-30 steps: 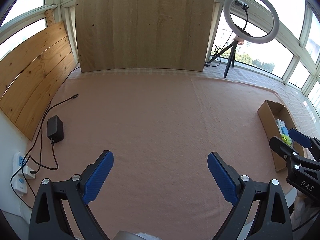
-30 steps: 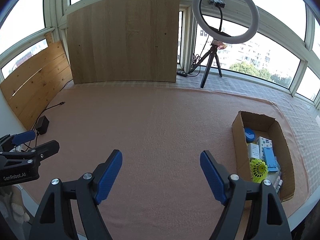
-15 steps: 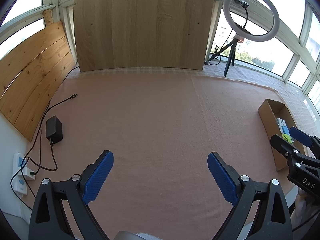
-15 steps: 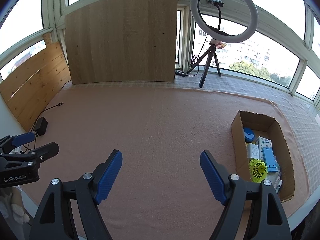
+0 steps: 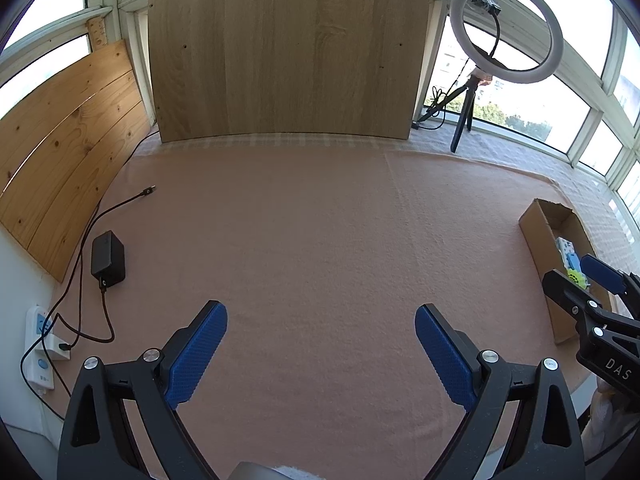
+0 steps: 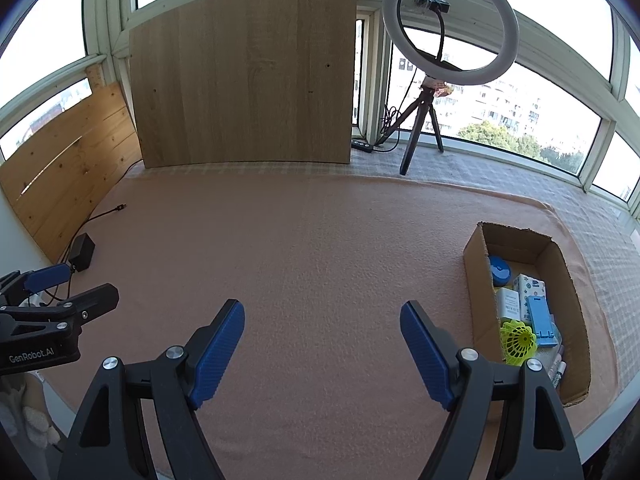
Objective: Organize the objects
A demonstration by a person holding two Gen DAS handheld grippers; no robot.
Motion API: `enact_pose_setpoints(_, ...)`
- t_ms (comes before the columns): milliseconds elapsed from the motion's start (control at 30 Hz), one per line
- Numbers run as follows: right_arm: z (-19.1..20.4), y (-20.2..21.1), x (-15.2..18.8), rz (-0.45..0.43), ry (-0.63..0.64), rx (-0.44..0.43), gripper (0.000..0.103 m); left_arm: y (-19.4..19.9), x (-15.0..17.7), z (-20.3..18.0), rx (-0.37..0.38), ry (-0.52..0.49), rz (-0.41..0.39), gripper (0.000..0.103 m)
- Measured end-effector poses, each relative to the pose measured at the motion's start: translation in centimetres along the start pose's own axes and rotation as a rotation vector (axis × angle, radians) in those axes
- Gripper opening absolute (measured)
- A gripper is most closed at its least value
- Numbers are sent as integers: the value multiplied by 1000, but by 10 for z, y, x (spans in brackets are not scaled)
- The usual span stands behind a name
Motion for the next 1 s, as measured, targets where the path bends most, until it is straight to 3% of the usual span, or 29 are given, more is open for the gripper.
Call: enact_pose_setpoints(1000,-2,-3,1,1,-7,17,77,-5,-6,-1,2,-12,1,97)
Point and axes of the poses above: each gripper's, at about its wrist camera, not at the fingertips, and y roughly against the way its jaws point, z to its left, x to its underside, the point moved 8 cm from there along -y, roughly the way its jaws point, and after that the axes turned 5 degrees about -z, right-handed, at the moved point
